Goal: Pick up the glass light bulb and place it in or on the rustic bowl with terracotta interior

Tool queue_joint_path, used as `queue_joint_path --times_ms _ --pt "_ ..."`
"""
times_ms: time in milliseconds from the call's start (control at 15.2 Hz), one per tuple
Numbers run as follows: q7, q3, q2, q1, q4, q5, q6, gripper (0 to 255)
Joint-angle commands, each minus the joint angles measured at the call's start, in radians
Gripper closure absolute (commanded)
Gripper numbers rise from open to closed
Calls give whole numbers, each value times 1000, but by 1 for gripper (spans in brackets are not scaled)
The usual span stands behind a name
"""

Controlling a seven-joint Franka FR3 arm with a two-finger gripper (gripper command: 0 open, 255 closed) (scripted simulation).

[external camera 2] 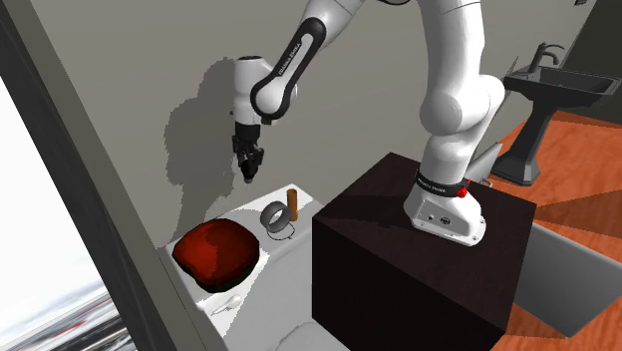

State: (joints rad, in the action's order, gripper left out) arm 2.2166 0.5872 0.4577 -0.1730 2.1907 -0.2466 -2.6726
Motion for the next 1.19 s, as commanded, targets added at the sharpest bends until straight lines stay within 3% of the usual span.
queue_joint_path --times_ms 0,528,1122 --pt "54 0 -15 39 18 -11 -69 255" --pt "292 -37 -33 253 51 -70 -112 255" --pt "571 -104 -1 526 -3 -154 -108 255"
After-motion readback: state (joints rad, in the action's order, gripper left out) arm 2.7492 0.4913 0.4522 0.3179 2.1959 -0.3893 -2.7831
